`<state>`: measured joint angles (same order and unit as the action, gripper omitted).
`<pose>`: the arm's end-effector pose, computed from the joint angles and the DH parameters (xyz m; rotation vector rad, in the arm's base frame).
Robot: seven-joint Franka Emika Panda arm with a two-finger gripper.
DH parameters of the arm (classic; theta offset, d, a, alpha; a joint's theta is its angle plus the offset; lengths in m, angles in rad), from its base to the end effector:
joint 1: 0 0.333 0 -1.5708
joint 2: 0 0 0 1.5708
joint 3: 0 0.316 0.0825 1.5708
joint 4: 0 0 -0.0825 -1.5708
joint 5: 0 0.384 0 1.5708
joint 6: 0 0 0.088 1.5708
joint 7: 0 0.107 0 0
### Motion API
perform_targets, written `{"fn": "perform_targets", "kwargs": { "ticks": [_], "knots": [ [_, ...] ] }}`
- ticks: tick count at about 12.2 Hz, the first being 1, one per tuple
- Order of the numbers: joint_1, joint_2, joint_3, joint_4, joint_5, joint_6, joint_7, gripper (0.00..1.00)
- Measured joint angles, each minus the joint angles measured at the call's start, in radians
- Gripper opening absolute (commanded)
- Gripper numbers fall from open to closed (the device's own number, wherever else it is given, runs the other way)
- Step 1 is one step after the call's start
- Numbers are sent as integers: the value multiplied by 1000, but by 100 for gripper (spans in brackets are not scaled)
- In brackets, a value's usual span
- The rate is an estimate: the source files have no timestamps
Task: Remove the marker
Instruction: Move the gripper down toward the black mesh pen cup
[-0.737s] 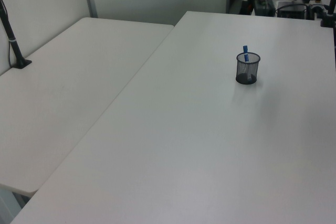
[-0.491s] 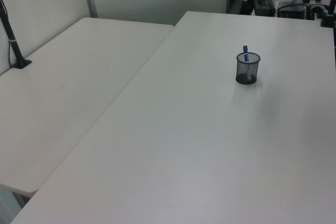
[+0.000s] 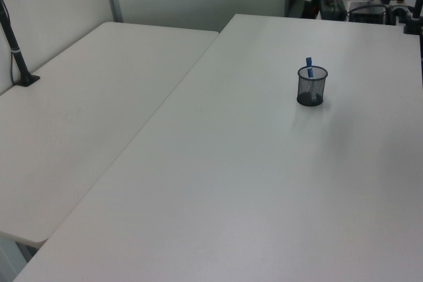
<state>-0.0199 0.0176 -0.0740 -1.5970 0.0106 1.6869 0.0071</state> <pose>0.5684 -0.0521 0.6128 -3.1293 0.1594 -0.1139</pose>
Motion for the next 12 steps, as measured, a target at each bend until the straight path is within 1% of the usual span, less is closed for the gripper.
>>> {"fn": "perform_targets", "kwargs": {
  "ticks": [3, 6, 7, 8, 10, 12],
  "knots": [
    [-1, 0, -2, 0, 0, 0, 0, 100],
    [-4, -1, -29, 0, -4, 0, -5, 100],
    [-4, -1, -30, -3, -22, 0, -5, 100],
    [-1, 1, -29, -11, -56, 0, 18, 100],
    [-1, 8, -29, -34, -83, 0, 206, 100],
    [-1, 8, -29, -79, -115, 1, 354, 96]
  ]
}}
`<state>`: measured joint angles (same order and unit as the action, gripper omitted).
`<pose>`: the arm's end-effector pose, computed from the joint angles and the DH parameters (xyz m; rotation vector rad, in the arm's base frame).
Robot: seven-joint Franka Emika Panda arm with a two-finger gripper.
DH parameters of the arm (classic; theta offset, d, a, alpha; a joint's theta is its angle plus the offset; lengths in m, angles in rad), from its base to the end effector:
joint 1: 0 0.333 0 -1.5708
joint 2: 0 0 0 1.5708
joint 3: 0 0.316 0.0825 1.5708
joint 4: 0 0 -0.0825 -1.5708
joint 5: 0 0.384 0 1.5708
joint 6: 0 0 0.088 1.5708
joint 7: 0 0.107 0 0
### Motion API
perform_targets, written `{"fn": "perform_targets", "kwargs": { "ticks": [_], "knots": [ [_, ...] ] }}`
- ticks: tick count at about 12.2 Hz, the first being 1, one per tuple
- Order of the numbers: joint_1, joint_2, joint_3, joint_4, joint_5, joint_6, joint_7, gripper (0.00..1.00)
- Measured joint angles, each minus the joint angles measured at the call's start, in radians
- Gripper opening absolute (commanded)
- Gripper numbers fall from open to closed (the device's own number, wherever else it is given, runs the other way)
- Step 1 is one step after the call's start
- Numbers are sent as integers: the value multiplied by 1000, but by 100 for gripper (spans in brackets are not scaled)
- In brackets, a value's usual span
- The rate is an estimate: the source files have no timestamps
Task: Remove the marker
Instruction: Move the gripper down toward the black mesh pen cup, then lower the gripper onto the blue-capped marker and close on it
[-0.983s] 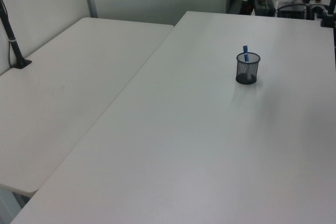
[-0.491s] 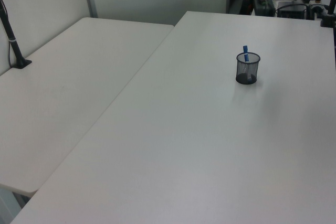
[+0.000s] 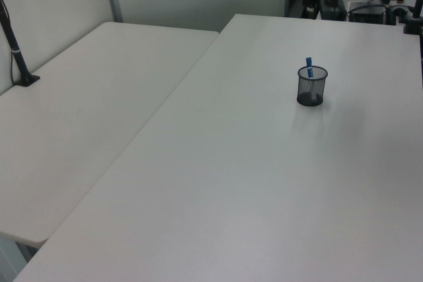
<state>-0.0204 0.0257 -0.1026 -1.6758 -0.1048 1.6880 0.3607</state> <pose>0.5632 -0.0791 0.5710 2.9505 -0.7075 -0.0010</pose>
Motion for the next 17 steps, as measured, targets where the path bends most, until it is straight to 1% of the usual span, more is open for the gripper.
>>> {"fn": "perform_targets", "kwargs": {
  "ticks": [2, 3, 4, 7, 9, 11, 12, 15, 17],
  "knots": [
    [2, 0, 0, -79, -51, 51, 107, 94],
    [3, 1, 1, -123, -62, 85, 139, 94],
    [3, 1, 1, -155, -64, 119, 174, 93],
    [2, 0, 0, -225, -71, 261, 355, 92],
    [2, 0, 0, -272, -117, 357, 473, 90],
    [4, 1, 1, -333, -167, 441, 555, 86],
    [5, 1, 1, -350, -177, 465, 576, 82],
    [8, 8, 1, -372, -187, 508, 608, 77],
    [9, 33, 1, -376, -235, 539, 662, 71]
  ]
}}
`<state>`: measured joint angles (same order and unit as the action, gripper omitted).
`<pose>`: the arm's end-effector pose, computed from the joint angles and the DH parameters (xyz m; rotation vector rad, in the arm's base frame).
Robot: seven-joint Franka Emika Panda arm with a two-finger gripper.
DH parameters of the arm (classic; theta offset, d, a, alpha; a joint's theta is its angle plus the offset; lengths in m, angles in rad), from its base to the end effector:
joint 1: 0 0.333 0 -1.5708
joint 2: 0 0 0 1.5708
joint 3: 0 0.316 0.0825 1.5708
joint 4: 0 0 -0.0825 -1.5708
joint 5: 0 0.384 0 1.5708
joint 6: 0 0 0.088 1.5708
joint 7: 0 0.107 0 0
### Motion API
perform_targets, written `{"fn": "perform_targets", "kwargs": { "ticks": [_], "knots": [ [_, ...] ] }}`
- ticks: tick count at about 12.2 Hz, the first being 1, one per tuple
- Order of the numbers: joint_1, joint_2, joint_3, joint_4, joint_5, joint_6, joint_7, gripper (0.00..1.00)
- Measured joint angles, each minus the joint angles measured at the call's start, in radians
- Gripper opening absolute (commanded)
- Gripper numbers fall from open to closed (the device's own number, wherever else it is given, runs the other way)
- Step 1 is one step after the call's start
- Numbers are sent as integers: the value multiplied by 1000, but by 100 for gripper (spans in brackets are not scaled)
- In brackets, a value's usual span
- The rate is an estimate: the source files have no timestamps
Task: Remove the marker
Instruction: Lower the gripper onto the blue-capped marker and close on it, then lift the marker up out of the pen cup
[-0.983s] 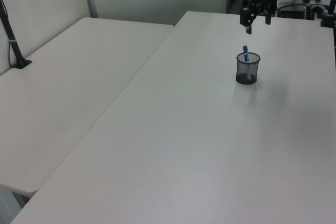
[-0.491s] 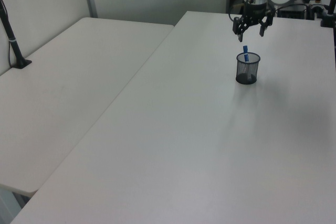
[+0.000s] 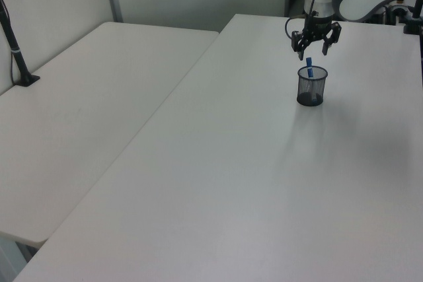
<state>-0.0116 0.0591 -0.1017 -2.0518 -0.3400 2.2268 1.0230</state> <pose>0.5687 -0.0745 0.4225 2.5975 -1.3239 0.3360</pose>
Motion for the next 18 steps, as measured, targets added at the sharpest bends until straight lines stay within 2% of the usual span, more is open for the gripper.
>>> {"fn": "perform_targets", "kwargs": {
  "ticks": [1, 2, 4, 6, 8, 12, 15, 18],
  "knots": [
    [1, 16, 0, 0, -17, 11, 24, 64],
    [1, 29, 0, 0, -23, 22, 30, 52],
    [1, 42, 0, 0, -37, 26, 33, 19],
    [1, 42, 0, 0, -40, 26, 33, 7],
    [1, 42, 0, 4, -42, 28, 34, 3],
    [1, 39, 0, 9, -42, 28, 34, 3],
    [1, 15, 0, 63, -42, 20, 34, 3],
    [1, -17, 1, 131, -42, -61, 9, 3]
  ]
}}
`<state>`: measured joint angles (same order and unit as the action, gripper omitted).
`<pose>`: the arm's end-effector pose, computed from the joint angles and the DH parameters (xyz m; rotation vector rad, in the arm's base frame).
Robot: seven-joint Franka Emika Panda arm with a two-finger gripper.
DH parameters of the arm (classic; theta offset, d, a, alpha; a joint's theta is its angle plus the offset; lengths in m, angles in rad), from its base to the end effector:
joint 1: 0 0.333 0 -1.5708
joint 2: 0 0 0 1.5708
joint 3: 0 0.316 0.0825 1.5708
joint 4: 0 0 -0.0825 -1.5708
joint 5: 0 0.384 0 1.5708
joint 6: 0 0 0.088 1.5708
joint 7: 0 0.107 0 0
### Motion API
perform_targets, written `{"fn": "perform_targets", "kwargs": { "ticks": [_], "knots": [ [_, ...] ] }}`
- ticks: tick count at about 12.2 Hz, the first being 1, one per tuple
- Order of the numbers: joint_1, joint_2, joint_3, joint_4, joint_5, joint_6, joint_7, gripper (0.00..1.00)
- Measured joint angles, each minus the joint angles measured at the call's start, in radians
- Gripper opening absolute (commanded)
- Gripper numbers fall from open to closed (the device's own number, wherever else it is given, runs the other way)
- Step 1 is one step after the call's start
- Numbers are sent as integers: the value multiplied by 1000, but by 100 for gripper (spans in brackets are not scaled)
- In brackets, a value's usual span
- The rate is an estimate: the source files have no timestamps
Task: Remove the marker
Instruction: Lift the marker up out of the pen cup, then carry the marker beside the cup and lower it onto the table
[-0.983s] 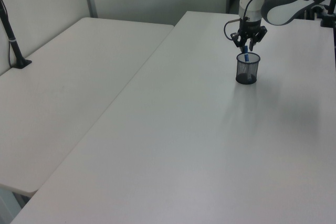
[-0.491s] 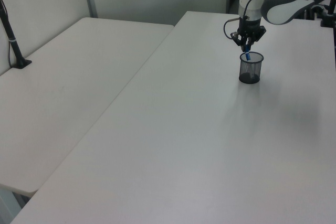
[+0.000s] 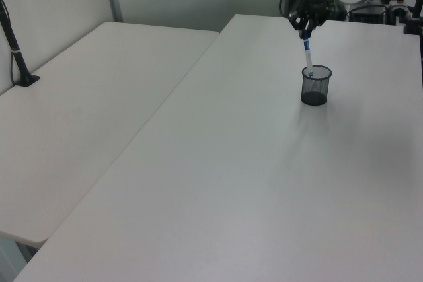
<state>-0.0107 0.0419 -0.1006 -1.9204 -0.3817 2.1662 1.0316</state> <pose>0.5858 -0.0795 0.4908 2.5610 -1.3315 0.4844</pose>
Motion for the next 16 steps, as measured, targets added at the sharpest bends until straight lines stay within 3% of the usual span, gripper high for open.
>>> {"fn": "perform_targets", "kwargs": {
  "ticks": [4, 7, 11, 14, 16],
  "knots": [
    [1, -37, 23, 149, 99, -194, -164, 3],
    [3, -37, 100, 188, 139, -298, -416, 4],
    [5, 72, 196, 182, 210, -309, -712, 10],
    [23, 174, 221, 183, 227, -265, -835, 10],
    [40, 239, 222, 183, 285, -188, -860, 10]
  ]
}}
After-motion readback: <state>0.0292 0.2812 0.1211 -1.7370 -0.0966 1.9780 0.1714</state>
